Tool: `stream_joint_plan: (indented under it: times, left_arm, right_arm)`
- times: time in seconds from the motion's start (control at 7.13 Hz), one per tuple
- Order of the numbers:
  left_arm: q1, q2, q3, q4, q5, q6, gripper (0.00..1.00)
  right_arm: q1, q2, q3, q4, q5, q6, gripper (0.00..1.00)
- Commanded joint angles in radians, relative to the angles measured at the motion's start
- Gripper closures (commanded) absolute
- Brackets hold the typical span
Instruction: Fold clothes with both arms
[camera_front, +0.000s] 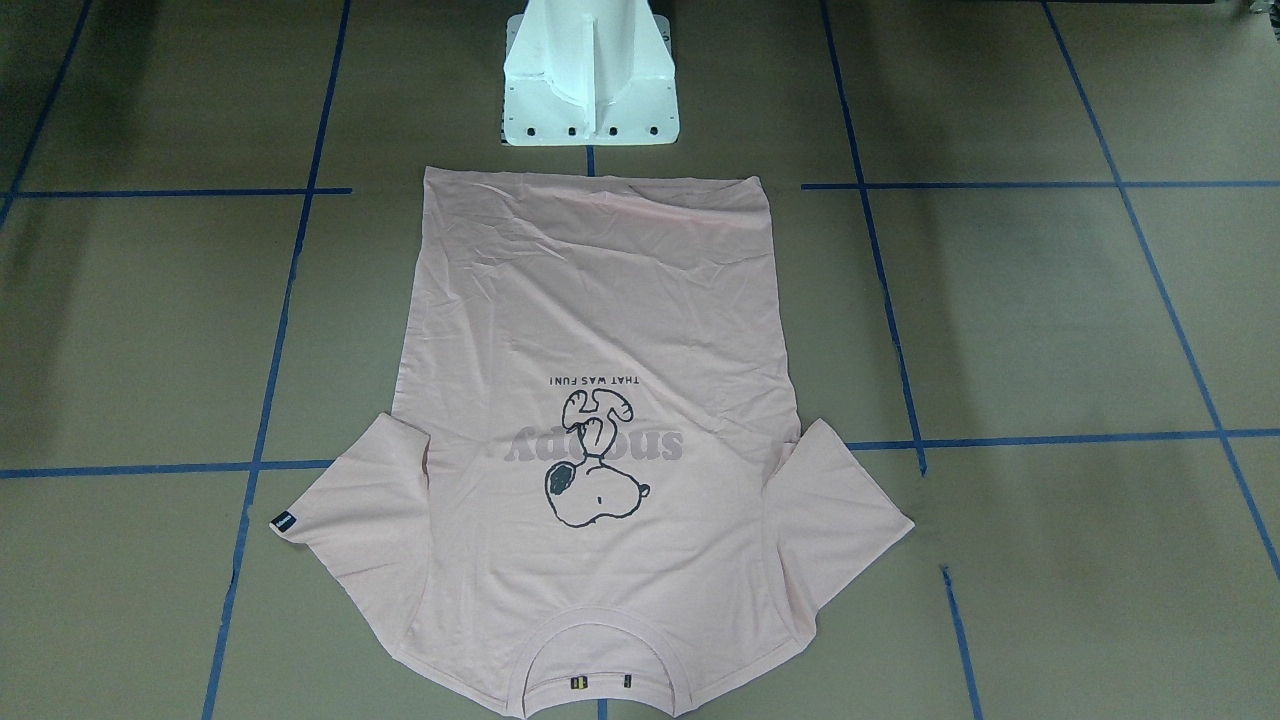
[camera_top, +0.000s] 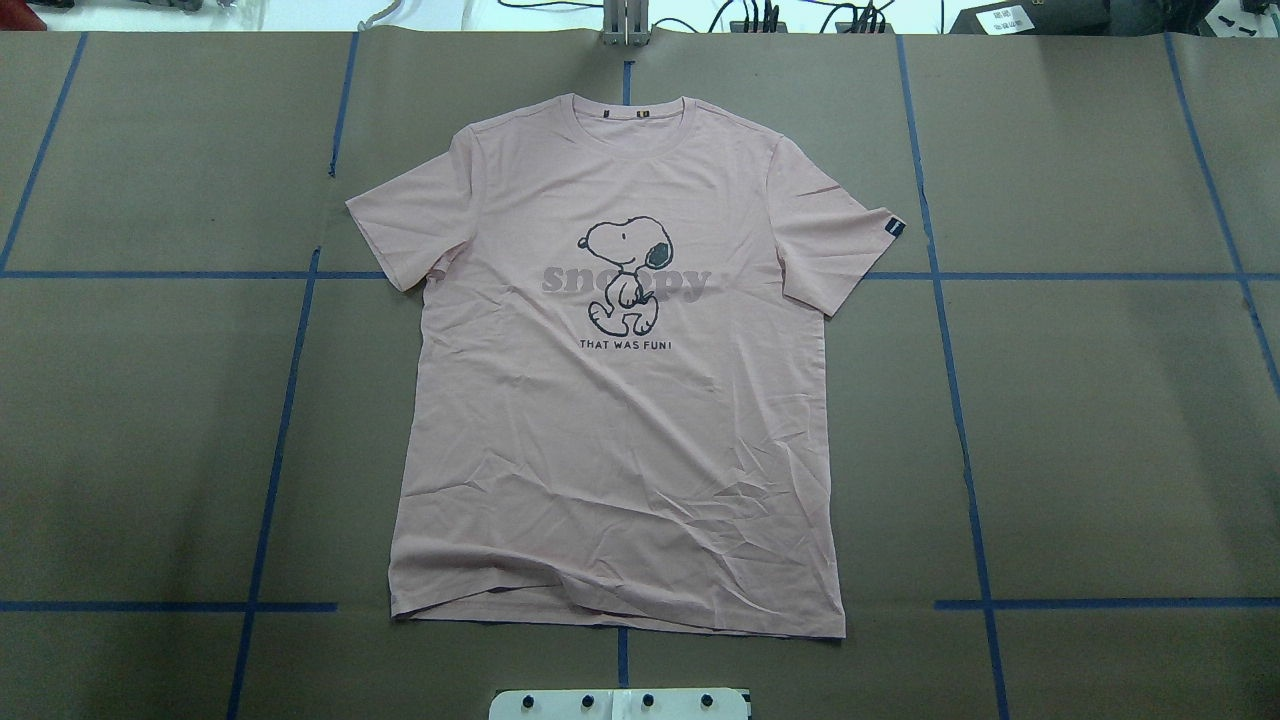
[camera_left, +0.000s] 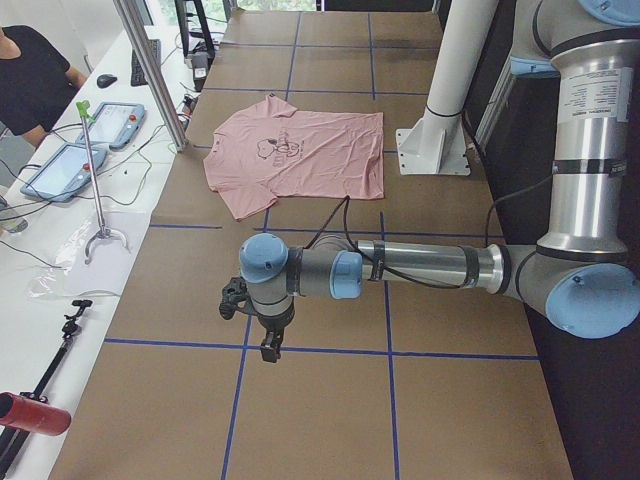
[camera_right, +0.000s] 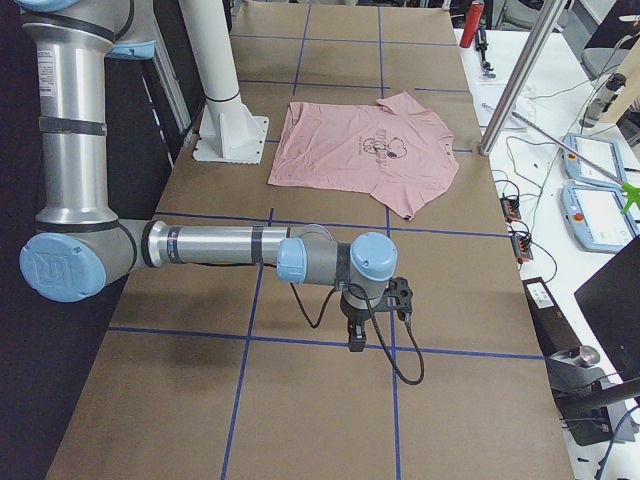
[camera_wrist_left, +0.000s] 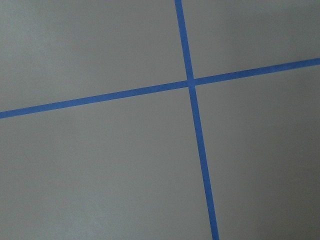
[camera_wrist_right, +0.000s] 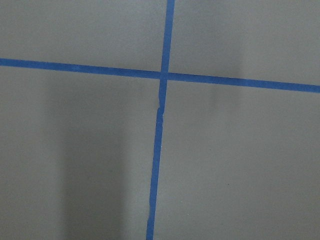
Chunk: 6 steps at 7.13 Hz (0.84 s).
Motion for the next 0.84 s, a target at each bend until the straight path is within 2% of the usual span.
stream_joint_plan:
  times: [0.0,0.14,0.42,0.56,0.7]
  left_arm:
    - [0.000,-0.001,-0.001,-0.003,-0.006,0.000,0.00]
    - [0.000,-0.010,-0.013,-0.006,-0.009,0.000,0.00]
    - [0.009,-0.156,-0.015,-0.005,-0.011,-0.012,0.00]
    - [0.011,-0.178,-0.024,-0.026,-0.024,-0.006,0.00]
    - [0.024,-0.195,0.010,-0.181,-0.031,-0.014,0.00]
  right_arm:
    - [0.002,0.015,0.010,0.000,0.002,0.018,0.00]
    - [-0.004,0.056,0.012,0.002,0.006,0.021,0.00]
    - [-0.060,0.154,0.007,0.021,0.022,0.021,0.00]
    - [-0.117,0.206,-0.020,0.096,0.012,0.067,0.00]
    - [-0.187,0.282,-0.081,0.203,-0.052,0.178,0.00]
